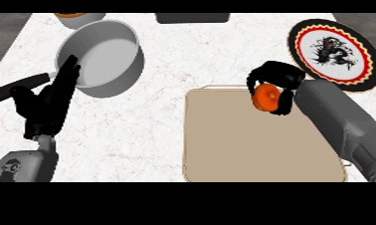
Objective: Pick the squash from the tray and place it in the plate
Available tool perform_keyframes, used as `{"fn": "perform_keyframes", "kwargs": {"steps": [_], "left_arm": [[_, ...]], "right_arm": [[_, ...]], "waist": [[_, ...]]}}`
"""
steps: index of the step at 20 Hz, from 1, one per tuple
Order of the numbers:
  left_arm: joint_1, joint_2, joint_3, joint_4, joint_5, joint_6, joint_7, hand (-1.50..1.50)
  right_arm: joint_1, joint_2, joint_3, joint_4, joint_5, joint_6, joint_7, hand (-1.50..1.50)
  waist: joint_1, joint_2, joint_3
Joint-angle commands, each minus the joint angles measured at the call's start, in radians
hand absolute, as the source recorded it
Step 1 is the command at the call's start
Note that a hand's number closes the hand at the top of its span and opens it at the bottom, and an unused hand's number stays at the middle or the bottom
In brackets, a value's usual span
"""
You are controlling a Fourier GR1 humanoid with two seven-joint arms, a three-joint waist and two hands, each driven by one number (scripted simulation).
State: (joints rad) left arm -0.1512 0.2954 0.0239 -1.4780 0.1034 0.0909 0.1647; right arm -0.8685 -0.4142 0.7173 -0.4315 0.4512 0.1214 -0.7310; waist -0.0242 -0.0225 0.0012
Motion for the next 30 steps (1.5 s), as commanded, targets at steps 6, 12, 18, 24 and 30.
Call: {"fn": "perform_keyframes", "kwargs": {"steps": [6, 12, 18, 24, 30], "left_arm": [[0.049, 0.020, 0.017, 0.016, 0.016, -0.026, 0.025, 0.00], [0.078, -0.005, 0.010, 0.020, 0.010, -0.018, 0.012, 0.00], [-0.019, -0.019, 0.002, 0.064, -0.002, -0.020, 0.032, 0.00], [0.002, -0.037, 0.001, 0.077, -0.012, -0.041, -0.035, 0.00], [-0.025, -0.069, -0.032, 0.055, -0.044, -0.023, 0.004, 0.00]], "right_arm": [[-0.029, 0.055, -0.258, -0.075, -0.136, -0.449, 0.403, 1.50], [-0.040, -0.042, -0.327, -0.185, -0.109, -0.677, 0.561, 1.50], [0.089, -0.141, -0.410, -0.347, -0.174, -0.634, 0.658, 1.50], [0.136, -0.231, -0.540, -0.294, -0.242, -0.576, 0.614, 1.50], [0.129, -0.300, -0.629, -0.149, -0.260, -0.509, 0.503, 1.50]], "waist": [[-0.037, -0.004, -0.002], [-0.032, 0.003, -0.003], [-0.016, 0.016, -0.002], [0.021, 0.026, -0.001], [0.032, 0.029, 0.000]]}}
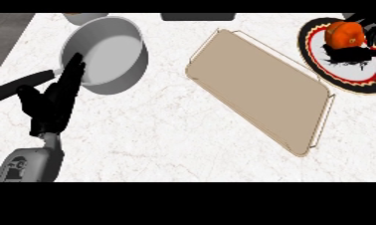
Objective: Pick the squash from the tray and place it in the plate
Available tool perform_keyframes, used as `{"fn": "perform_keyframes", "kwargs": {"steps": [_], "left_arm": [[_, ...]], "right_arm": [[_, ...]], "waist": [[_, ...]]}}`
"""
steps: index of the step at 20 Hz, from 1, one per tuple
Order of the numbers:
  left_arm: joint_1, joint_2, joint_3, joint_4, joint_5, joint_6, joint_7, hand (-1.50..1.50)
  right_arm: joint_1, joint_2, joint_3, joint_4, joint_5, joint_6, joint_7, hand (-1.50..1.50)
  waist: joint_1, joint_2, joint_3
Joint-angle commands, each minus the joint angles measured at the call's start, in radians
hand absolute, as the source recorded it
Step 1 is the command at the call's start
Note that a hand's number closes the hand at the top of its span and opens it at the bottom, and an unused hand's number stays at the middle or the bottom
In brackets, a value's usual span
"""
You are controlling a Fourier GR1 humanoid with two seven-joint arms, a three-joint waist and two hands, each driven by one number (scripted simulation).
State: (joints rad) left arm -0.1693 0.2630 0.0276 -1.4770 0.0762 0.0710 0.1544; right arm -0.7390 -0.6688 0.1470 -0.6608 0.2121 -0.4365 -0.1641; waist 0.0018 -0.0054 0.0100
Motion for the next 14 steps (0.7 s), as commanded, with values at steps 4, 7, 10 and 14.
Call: {"fn": "perform_keyframes", "kwargs": {"steps": [4, 7, 10, 14], "left_arm": [[0.004, -0.016, -0.014, 0.025, 0.003, -0.022, 0.025, 0.00], [-0.008, -0.026, -0.035, 0.036, -0.003, -0.035, 0.038, 0.00], [-0.012, -0.015, -0.023, 0.044, -0.003, -0.047, 0.004, 0.00], [-0.018, -0.043, -0.039, 0.066, -0.027, -0.022, -0.003, 0.00]], "right_arm": [[-0.011, -0.107, -0.058, 0.258, 0.028, 0.073, -0.170, 1.50], [-0.041, -0.075, 0.009, 0.325, 0.101, 0.107, -0.154, 1.50], [-0.076, -0.074, -0.095, 0.407, -0.019, 0.268, -0.143, 1.50], [-0.084, -0.092, -0.079, 0.445, 0.011, 0.348, -0.284, -1.50]], "waist": [[0.031, 0.021, -0.007], [0.041, 0.023, -0.007], [0.049, 0.029, -0.006], [0.053, 0.033, -0.005]]}}
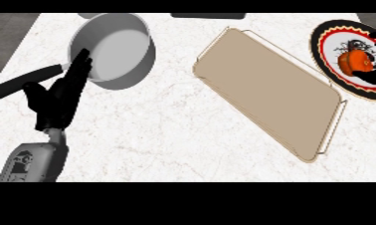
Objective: Pick the squash from the tray and place it in the plate
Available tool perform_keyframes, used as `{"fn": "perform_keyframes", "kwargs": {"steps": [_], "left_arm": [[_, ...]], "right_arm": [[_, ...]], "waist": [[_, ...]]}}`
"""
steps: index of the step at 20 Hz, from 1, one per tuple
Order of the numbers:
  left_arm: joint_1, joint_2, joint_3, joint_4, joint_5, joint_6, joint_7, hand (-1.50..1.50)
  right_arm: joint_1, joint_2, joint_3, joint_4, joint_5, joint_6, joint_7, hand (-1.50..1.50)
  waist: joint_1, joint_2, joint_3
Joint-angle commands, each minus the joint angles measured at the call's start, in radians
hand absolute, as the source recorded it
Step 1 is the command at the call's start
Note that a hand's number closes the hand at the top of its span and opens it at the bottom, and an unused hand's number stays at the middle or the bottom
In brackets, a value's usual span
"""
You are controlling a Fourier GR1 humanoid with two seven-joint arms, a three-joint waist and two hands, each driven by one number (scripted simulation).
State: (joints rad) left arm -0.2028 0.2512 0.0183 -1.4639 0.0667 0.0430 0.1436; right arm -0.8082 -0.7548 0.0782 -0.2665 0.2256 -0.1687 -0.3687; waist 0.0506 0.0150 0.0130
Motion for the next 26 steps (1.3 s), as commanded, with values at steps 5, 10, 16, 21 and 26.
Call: {"fn": "perform_keyframes", "kwargs": {"steps": [5, 10, 16, 21, 26], "left_arm": [[0.014, -0.019, -0.003, 0.019, 0.027, -0.021, 0.042, 0.00], [0.043, 0.001, 0.006, 0.041, -0.001, -0.017, 0.031, 0.00], [0.038, -0.002, 0.009, 0.004, -0.016, 0.003, 0.055, 0.00], [0.025, -0.010, 0.025, 0.036, 0.007, -0.019, 0.032, 0.00], [0.051, -0.033, -0.002, -0.002, -0.009, -0.018, 0.037, 0.00]], "right_arm": [[0.004, -0.035, -0.097, 0.053, -0.061, -0.002, -0.275, -1.50], [-0.028, -0.012, -0.193, -0.016, -0.177, 0.174, -0.437, -1.50], [-0.092, -0.045, -0.296, 0.064, -0.290, 0.361, -0.249, -1.50], [-0.069, -0.070, -0.317, 0.105, -0.325, 0.579, -0.188, -1.50], [-0.008, -0.101, -0.331, 0.115, -0.320, 0.610, -0.288, -1.50]], "waist": [[0.000, 0.010, -0.006], [-0.028, -0.003, -0.009], [-0.027, -0.007, -0.011], [-0.031, -0.005, -0.011], [-0.011, 0.001, -0.009]]}}
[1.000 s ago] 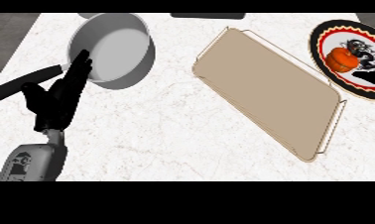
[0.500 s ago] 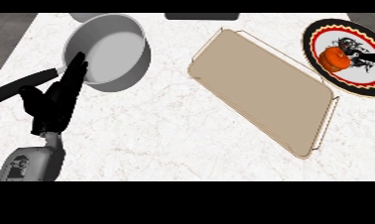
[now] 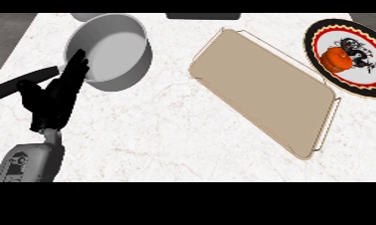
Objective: Pick the squash from the tray and place it in the plate
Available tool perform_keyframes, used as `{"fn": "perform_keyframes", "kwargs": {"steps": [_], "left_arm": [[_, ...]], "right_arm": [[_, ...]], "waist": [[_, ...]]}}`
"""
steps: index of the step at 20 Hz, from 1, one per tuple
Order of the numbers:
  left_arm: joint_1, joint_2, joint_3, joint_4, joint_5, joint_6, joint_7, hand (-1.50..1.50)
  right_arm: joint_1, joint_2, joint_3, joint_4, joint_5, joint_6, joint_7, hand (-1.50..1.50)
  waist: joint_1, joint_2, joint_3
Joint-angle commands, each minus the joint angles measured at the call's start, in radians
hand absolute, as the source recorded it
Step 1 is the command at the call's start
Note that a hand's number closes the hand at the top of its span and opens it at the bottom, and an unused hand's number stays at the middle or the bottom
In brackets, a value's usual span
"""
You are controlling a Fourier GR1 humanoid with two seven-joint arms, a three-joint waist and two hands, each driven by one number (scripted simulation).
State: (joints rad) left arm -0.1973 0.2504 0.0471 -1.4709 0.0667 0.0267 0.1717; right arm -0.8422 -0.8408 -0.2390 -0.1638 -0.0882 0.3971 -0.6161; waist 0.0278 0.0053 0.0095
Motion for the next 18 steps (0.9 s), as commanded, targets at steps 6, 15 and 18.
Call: {"fn": "perform_keyframes", "kwargs": {"steps": [6, 15, 18], "left_arm": [[0.007, -0.044, -0.019, 0.071, -0.009, -0.006, -0.026, 0.00], [-0.035, -0.035, -0.006, 0.056, -0.003, -0.009, 0.022, 0.00], [-0.002, -0.013, 0.003, 0.024, -0.006, -0.016, 0.027, 0.00]], "right_arm": [[0.075, -0.033, -0.026, 0.029, -0.002, 0.037, -0.102, -1.50], [0.097, -0.099, -0.031, 0.025, 0.013, 0.033, -0.102, -1.50], [0.130, -0.150, -0.032, 0.038, 0.017, 0.070, -0.102, -1.50]], "waist": [[0.014, 0.016, -0.004], [0.019, 0.018, -0.003], [0.024, 0.017, -0.002]]}}
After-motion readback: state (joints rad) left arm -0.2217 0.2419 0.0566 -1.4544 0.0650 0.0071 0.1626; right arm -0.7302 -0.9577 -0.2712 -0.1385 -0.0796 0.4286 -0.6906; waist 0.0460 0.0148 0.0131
